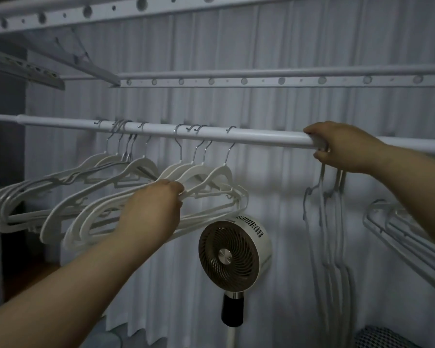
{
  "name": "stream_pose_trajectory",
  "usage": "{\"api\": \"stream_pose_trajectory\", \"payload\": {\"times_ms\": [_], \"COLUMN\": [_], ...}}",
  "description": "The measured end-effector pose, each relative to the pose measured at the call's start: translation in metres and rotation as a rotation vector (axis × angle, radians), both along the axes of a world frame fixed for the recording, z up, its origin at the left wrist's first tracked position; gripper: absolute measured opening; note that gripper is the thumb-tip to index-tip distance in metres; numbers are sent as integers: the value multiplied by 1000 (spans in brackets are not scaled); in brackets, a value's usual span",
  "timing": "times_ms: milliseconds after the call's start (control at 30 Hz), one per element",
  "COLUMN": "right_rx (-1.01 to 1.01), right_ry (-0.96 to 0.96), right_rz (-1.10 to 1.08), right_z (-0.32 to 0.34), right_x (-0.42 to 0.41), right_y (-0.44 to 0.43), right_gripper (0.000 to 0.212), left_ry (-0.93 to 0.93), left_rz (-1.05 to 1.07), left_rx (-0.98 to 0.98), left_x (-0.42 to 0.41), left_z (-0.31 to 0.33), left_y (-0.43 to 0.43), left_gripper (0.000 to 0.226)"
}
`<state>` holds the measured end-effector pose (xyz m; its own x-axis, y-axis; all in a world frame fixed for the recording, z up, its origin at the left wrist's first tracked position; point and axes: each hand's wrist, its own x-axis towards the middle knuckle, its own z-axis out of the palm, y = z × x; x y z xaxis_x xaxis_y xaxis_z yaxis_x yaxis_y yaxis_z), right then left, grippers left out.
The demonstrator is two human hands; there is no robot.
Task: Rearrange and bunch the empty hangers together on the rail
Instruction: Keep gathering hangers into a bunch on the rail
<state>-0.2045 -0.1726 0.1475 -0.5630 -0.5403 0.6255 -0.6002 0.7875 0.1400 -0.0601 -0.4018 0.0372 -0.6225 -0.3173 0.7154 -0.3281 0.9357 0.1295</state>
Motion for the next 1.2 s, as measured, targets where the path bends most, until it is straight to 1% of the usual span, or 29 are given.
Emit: {"api": "stream_pose_trajectory", "payload": {"times_ms": [133, 267, 400, 533, 600, 733, 800, 1033, 1200], "right_rx": [6, 34, 43, 61, 73, 110, 125, 109, 40], "right_ry": [15, 30, 55, 67, 81, 102, 111, 107, 149], "right_rz": [18, 28, 59, 94, 110, 130, 136, 156, 287], "right_z": [0, -1, -1, -2, -2, -2, -2, -4, -10], "right_x": [-3, -7, -10, -14, -16, -18, -19, -11, 16], "right_y": [4, 7, 11, 13, 13, 12, 10, 8, 5], "right_gripper": [53, 52, 50, 47, 46, 52, 53, 46, 56], "left_ry": [-6, -43, -83, -82, -90, -80, -70, -27, -25], "left_rz": [-49, -89, -85, -63, -66, -85, -65, 10, -24], "left_rx": [100, 223, 267, 314, 355, 464, 479, 531, 547], "left_x": [-10, -25, -37, -37, -32, -19, -9, 29, 59], "left_z": [11, 22, 23, 11, 3, -11, -17, -36, -40], "left_y": [10, 20, 31, 42, 47, 51, 53, 50, 42], "left_gripper": [28, 27, 25, 23, 22, 22, 22, 23, 21]}}
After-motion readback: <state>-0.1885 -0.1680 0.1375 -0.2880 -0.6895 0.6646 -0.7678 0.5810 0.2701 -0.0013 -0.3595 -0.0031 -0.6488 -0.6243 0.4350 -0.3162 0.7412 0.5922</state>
